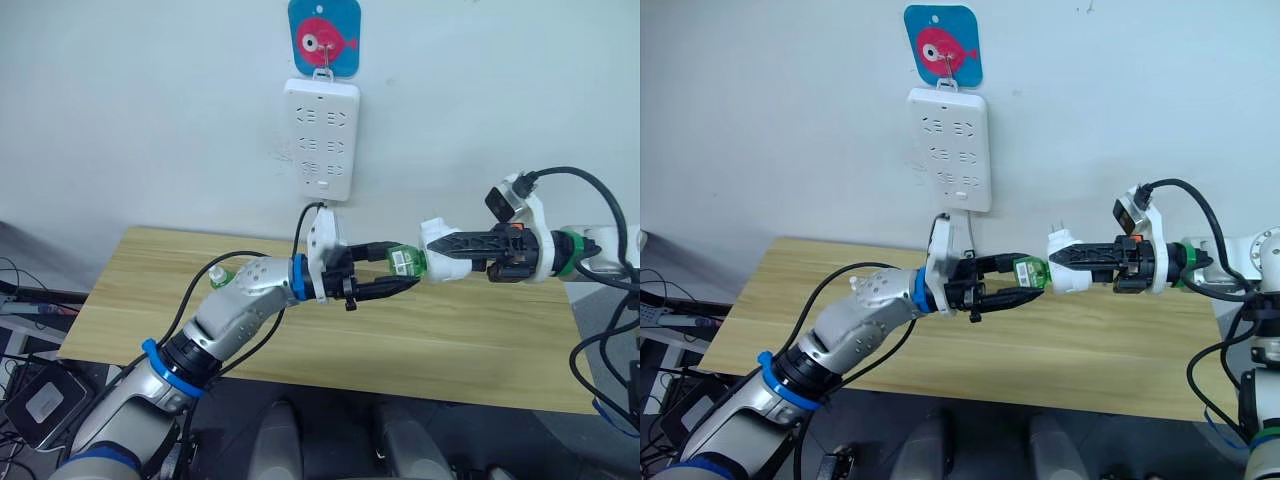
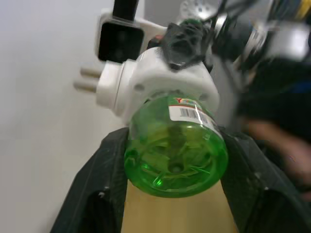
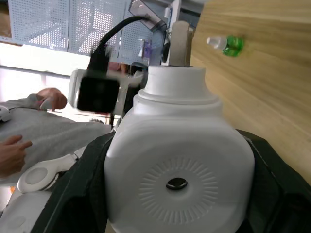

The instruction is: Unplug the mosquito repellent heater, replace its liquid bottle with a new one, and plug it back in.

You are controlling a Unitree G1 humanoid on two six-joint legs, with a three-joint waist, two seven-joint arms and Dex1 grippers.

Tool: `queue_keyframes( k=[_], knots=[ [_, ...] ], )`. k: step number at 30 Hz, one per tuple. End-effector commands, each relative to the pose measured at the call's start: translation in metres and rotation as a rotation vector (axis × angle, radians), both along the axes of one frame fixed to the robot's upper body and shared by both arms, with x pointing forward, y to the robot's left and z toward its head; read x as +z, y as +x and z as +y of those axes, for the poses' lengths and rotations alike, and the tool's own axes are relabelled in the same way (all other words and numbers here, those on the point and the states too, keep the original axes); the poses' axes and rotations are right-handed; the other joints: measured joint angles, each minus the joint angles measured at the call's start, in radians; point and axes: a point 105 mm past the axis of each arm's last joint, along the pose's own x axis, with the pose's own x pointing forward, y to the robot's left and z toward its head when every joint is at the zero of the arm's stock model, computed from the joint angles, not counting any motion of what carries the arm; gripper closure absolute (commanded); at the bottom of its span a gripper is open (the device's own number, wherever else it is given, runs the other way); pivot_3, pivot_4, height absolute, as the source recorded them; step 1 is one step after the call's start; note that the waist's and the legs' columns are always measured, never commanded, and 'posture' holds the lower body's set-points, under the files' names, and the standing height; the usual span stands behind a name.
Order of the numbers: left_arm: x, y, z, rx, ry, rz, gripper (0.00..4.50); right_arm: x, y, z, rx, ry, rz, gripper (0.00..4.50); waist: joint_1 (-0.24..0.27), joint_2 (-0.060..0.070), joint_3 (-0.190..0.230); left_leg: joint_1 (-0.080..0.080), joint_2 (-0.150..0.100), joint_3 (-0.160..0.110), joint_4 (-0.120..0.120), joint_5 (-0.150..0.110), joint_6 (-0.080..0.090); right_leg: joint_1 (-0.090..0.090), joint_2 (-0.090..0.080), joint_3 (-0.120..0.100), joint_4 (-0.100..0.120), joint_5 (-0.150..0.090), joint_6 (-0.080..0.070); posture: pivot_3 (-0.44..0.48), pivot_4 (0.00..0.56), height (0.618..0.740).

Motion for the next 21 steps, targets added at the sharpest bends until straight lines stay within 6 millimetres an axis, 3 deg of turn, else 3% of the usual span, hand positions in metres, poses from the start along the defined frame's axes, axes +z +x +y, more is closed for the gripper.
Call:
queue_keyframes(
  k=[1,5,10,16,18,21],
  knots=[
    [0.009,0.005,0.010,-0.107,-0.072,0.658,2.24,-0.017,-0.009,0.006,0.049,-0.108,-0.009,1.47,-0.002,0.000,0.000,0.000,0.000,-0.002,0.002,0.000,0.000,0.001,0.000,-0.001,0.000,0.000,0.000,-0.014,0.253,0.740],
    [0.006,0.011,0.023,-0.194,-0.186,0.941,2.24,-0.019,-0.004,0.007,0.035,-0.093,-0.012,1.47,-0.017,0.001,0.002,0.000,-0.001,-0.006,0.009,-0.001,0.001,0.005,0.001,-0.004,0.000,0.000,0.000,-0.018,0.254,0.740],
    [0.014,0.004,0.022,-0.259,-0.207,0.947,2.24,-0.016,-0.003,0.006,0.032,-0.077,-0.015,1.47,-0.015,0.001,0.002,-0.001,-0.001,-0.007,0.011,-0.001,0.001,0.005,0.001,-0.004,0.001,0.000,0.000,-0.028,0.260,0.740],
    [0.008,0.002,0.025,-0.238,-0.224,0.953,0.32,-0.017,0.000,0.002,0.008,-0.057,-0.004,1.47,-0.010,0.001,0.002,-0.001,-0.001,-0.007,0.011,-0.001,0.001,0.005,0.001,-0.004,0.001,0.000,0.000,-0.031,0.260,0.740],
    [0.001,0.002,0.031,-0.209,-0.219,0.971,0.04,-0.016,0.003,0.000,-0.008,-0.053,-0.004,1.47,-0.011,0.001,0.002,0.000,-0.001,-0.007,0.011,-0.001,0.001,0.005,0.001,-0.003,0.000,0.000,0.000,-0.030,0.259,0.740],
    [-0.009,0.002,0.045,-0.137,-0.181,0.953,0.04,-0.014,0.010,-0.003,-0.040,-0.044,-0.004,1.47,-0.011,0.001,0.002,0.000,-0.001,-0.006,0.011,-0.001,0.001,0.005,0.001,-0.003,0.000,0.000,0.000,-0.030,0.259,0.740]
  ],
)
